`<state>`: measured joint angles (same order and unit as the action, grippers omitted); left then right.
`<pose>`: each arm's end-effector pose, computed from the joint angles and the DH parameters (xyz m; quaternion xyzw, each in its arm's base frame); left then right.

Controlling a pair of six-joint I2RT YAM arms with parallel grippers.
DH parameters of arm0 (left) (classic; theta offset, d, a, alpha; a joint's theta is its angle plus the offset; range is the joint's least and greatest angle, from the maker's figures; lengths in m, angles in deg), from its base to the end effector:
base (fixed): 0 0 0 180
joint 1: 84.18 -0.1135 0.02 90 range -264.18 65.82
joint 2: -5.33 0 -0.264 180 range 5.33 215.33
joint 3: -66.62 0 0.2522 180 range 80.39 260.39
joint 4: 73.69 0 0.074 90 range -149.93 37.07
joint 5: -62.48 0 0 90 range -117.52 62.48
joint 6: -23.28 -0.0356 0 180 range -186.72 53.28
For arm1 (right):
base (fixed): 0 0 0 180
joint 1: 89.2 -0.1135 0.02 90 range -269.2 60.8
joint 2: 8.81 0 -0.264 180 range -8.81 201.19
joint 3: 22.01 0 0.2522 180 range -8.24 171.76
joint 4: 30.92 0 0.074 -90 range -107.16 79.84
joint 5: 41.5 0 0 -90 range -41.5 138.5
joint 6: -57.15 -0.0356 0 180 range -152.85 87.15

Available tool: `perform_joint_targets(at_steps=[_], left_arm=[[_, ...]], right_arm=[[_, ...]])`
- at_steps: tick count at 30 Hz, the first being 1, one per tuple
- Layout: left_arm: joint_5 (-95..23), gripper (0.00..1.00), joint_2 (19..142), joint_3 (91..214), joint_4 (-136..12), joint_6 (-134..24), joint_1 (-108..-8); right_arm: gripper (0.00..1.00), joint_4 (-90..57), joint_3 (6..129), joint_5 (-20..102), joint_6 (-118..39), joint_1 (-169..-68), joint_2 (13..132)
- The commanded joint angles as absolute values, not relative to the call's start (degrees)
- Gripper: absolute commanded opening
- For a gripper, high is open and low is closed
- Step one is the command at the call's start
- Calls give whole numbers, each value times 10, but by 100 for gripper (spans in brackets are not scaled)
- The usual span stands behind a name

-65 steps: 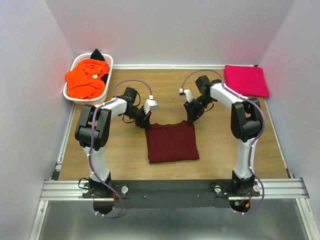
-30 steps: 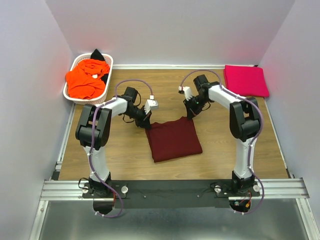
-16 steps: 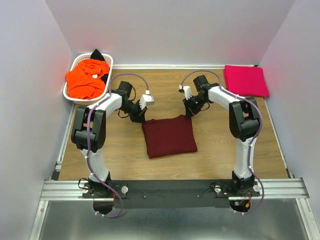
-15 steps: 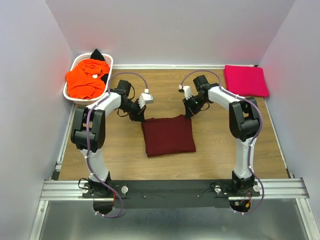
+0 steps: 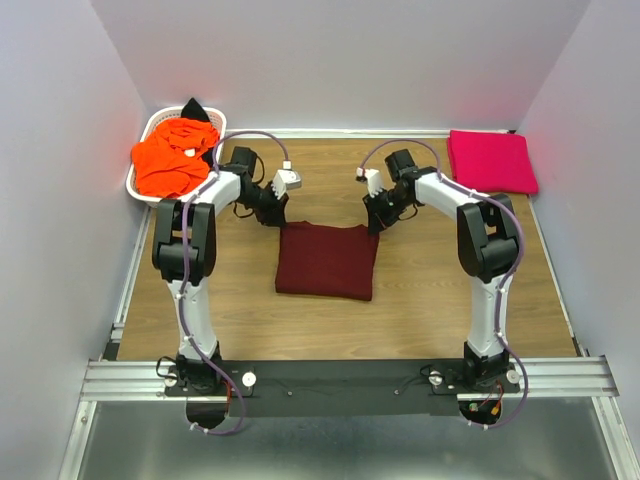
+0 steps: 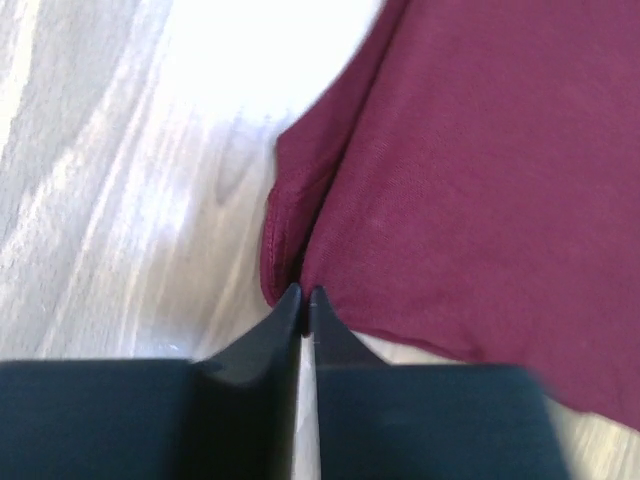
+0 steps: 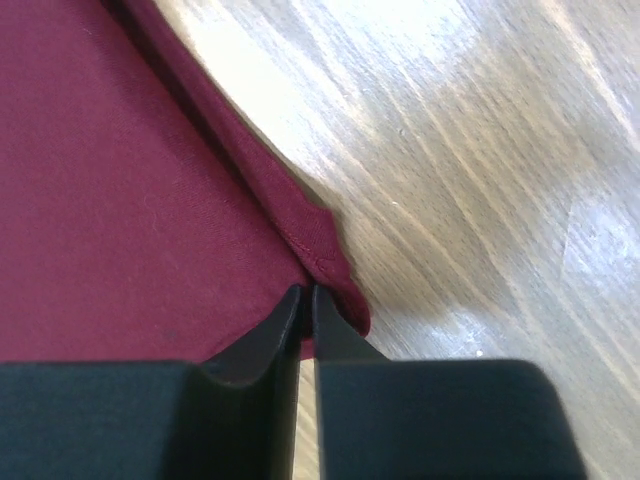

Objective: Fold and stack the t-shirts
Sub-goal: Fold the tshirt

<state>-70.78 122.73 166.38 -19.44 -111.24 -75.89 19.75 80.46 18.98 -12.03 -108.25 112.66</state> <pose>0.4051 -0.0837 0.1765 0.4602 0.7964 -0.3005 0.2522 0.4033 0.1578 0.1581 -0.3668 0.8795 0.2481 0.1745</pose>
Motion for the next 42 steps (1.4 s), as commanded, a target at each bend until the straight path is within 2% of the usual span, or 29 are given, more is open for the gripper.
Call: perform_joint_targets(at_steps=[1,3,4,5,6,7,8,10,11,14,16,20,23,30,34,38,42], left_arm=[[-692,30,1233,1697,-228,-1070,-776],[-706,40,1207,1687,-260,-1044,-784],[-715,50,1192,1681,-272,-1015,-792],[-739,51,1162,1673,-292,-999,-803],[-752,63,1144,1652,-302,-985,-808],[-776,70,1106,1638,-322,-958,-809],[-790,75,1087,1622,-335,-942,-808],[-818,88,1052,1562,-398,-859,-800],[-839,90,1038,1541,-422,-829,-795],[-860,91,1000,1457,-537,-724,-772],[-856,91,993,1410,-591,-611,-743],[-857,91,1007,1352,-722,-492,-704],[-866,91,1072,1348,-807,-434,-702],[-843,92,1239,1417,-845,-381,-750],[-841,92,1293,1441,-845,-373,-789],[-848,92,1272,1456,-830,-389,-807],[-889,92,1157,1445,-789,-419,-804]], right_arm=[[28,196,824,214,-141,-1077,1115],[48,196,840,213,-157,-1073,1098],[63,196,846,213,-173,-1071,1077],[70,195,857,214,-181,-1067,1065],[78,195,861,213,-196,-1064,1055],[92,195,868,203,-205,-1062,1034],[98,195,869,194,-213,-1060,1026],[100,191,866,141,-250,-1059,1006],[100,188,862,116,-269,-1059,1004],[100,134,811,-2,-387,-1060,1001],[100,41,743,-64,-491,-1065,998],[100,-84,674,-99,-606,-1081,1014],[100,-124,664,-90,-631,-1084,1046],[100,-122,708,-43,-579,-1042,1160],[100,-121,746,-37,-568,-1018,1196],[100,-119,779,-46,-568,-1016,1184],[100,-119,785,-59,-601,-1016,1113]])
